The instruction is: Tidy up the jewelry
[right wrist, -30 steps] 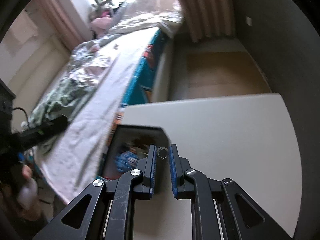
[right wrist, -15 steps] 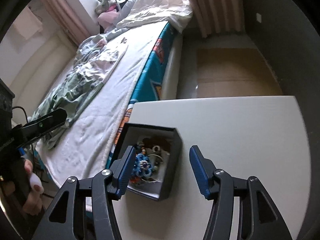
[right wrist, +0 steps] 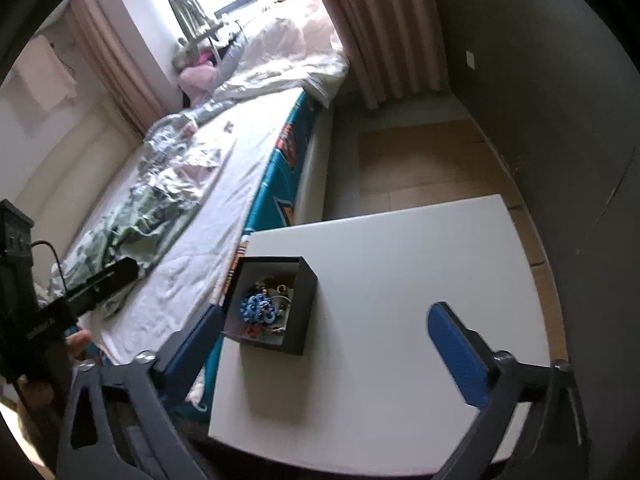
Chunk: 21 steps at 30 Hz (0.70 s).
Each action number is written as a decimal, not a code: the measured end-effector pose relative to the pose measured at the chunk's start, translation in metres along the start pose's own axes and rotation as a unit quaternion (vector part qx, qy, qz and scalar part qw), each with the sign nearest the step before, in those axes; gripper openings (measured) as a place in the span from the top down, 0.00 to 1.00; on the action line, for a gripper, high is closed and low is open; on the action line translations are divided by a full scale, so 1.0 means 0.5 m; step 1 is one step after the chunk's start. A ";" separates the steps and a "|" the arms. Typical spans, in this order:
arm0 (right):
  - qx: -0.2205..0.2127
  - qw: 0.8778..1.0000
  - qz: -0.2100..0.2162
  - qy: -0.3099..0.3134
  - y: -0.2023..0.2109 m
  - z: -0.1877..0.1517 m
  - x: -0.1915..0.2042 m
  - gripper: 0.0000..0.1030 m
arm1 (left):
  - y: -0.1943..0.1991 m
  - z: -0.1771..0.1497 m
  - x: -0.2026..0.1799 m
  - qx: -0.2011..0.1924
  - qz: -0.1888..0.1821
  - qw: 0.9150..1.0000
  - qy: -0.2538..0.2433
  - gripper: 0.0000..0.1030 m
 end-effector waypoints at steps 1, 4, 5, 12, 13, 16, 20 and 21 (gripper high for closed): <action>-0.006 1.000 -0.007 0.002 0.012 -0.007 -0.004 0.00 | 0.006 -0.004 -0.010 -0.005 -0.001 1.000 -0.005 0.06; -0.016 1.000 -0.017 -0.001 0.042 -0.029 -0.016 0.00 | 0.025 -0.022 -0.040 -0.014 0.010 1.000 -0.020 0.04; -0.020 1.000 -0.014 -0.003 0.053 -0.038 -0.020 0.00 | 0.033 -0.031 -0.051 -0.021 0.019 0.999 -0.028 0.04; -0.039 0.999 -0.012 -0.010 0.114 -0.095 -0.035 0.00 | 0.072 -0.101 -0.112 -0.032 0.018 0.997 -0.069 0.01; -0.043 0.999 -0.014 -0.009 0.121 -0.102 -0.036 0.00 | 0.075 -0.109 -0.121 -0.034 0.014 0.996 -0.075 0.01; -0.052 0.998 -0.023 -0.008 0.139 -0.126 -0.038 0.00 | 0.084 -0.142 -0.147 -0.040 0.009 0.995 -0.095 0.01; -0.057 0.998 -0.037 -0.005 0.146 -0.157 -0.040 0.00 | 0.090 -0.183 -0.161 -0.043 0.007 0.994 -0.103 0.00; -0.057 0.997 -0.042 -0.005 0.147 -0.166 -0.042 0.00 | 0.092 -0.191 -0.160 -0.046 0.006 0.994 -0.102 0.00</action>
Point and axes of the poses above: each gripper's, at about its wrist camera, not at the fingertips, and y roughly against the way its jaws point, x to its left, z to its top, the point moved 6 cm from there along -y, roughly the way its jaws point, and after that the axes turned 11 degrees about x, right-handed, at the moved point
